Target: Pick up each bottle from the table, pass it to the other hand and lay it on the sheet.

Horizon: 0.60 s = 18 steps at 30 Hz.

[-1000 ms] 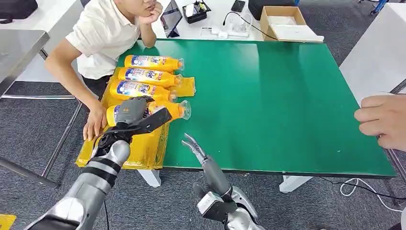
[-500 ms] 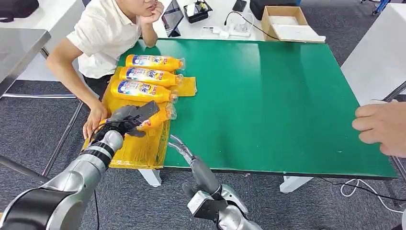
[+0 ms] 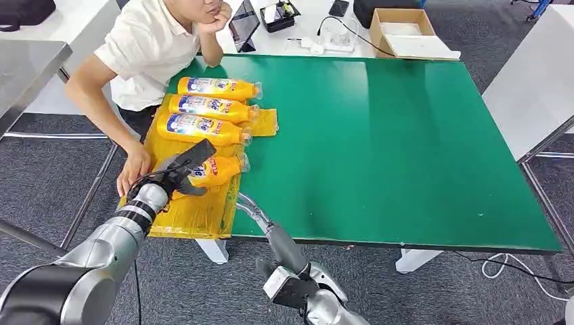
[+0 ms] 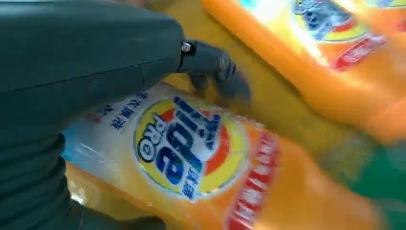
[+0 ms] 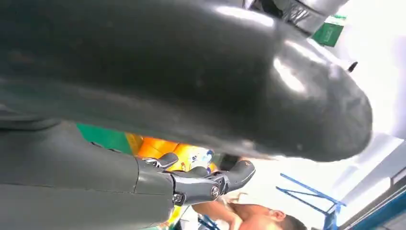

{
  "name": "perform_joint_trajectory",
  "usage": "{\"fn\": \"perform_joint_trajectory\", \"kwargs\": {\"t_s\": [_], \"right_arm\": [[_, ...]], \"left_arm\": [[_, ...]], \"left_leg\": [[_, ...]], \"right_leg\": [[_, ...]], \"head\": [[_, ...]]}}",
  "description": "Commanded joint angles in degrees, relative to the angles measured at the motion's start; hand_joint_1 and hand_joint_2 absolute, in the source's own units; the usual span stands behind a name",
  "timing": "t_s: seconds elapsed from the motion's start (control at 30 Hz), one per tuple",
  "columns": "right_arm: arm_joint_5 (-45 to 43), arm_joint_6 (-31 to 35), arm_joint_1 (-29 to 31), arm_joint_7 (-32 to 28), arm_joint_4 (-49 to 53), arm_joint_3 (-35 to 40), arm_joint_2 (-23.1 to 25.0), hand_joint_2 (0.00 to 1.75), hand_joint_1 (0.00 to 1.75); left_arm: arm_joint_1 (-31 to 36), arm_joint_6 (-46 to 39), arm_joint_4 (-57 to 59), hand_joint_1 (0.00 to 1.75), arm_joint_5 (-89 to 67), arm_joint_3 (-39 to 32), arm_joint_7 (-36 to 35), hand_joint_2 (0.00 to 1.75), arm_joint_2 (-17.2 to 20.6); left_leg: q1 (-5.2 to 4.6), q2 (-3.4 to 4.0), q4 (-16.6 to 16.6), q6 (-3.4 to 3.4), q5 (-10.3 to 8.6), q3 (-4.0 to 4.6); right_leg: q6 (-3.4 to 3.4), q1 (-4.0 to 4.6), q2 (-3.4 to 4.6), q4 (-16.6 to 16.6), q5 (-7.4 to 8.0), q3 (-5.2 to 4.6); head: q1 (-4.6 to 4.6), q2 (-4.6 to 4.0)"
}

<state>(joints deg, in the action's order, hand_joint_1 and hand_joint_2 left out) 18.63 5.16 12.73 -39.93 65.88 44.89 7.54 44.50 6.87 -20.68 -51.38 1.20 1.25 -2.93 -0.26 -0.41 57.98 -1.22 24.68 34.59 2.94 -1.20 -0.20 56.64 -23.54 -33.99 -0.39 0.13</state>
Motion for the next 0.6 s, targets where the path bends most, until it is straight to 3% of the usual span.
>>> {"fn": "perform_joint_trajectory", "kwargs": {"t_s": [0.03,0.13,0.23,0.4,0.43,0.6], "right_arm": [[-3.38,2.45,3.66,-0.07,-3.47,6.6,-2.79,0.0,0.0],[-4.19,3.17,3.9,-0.07,-3.59,7.22,-2.95,0.0,0.0],[-4.4,4.51,3.83,-0.07,-3.9,7.35,-3.12,0.0,0.0],[-3.85,5.5,2.76,-0.07,-3.36,6.4,-3.53,0.0,0.0],[-3.04,6.1,1.52,-0.07,-2.6,5.02,-3.76,0.0,0.0],[-2.96,9.59,-3.09,-0.07,5.04,2.45,-5.75,0.0,0.0]], "left_arm": [[-0.94,13.0,3.88,0.0,8.58,-9.26,11.4,1.75,0.54],[-0.96,13.44,2.99,0.0,8.34,-7.92,12.22,1.75,0.52],[-1.45,8.38,0.34,0.0,4.76,-2.21,13.53,1.75,-1.02],[-4.54,5.54,-5.03,0.0,9.92,-2.39,18.71,1.75,-3.13],[-8.88,2.2,-13.21,0.0,15.64,-4.14,22.61,1.75,-5.16],[-25.67,6.66,-45.7,0.0,44.29,-1.65,21.74,1.75,-7.67]], "left_leg": [[0.05,0.13,-0.06,0.06,0.06,-0.24],[0.04,0.16,-0.05,0.06,0.05,-0.2],[0.02,0.01,-0.03,0.04,0.02,-0.1],[0.03,-0.07,-0.07,0.05,0.03,-0.18],[0.13,-0.05,-0.07,0.1,0.1,-0.32],[0.08,0.1,-0.08,0.05,0.16,-0.26]], "right_leg": [[-0.11,0.05,0.13,-0.1,0.0,0.23],[-0.11,0.05,0.16,-0.09,0.02,0.18],[-0.08,0.03,0.02,-0.06,0.0,0.12],[-0.1,0.05,-0.07,-0.12,-0.04,0.21],[-0.19,0.15,-0.06,-0.19,-0.08,0.39],[-0.11,0.1,0.03,-0.21,-0.1,0.29]], "head": [[-0.02,-0.02],[-0.02,0.0],[-0.02,0.0],[-0.02,0.0],[-0.02,0.0],[-0.02,0.0]]}}
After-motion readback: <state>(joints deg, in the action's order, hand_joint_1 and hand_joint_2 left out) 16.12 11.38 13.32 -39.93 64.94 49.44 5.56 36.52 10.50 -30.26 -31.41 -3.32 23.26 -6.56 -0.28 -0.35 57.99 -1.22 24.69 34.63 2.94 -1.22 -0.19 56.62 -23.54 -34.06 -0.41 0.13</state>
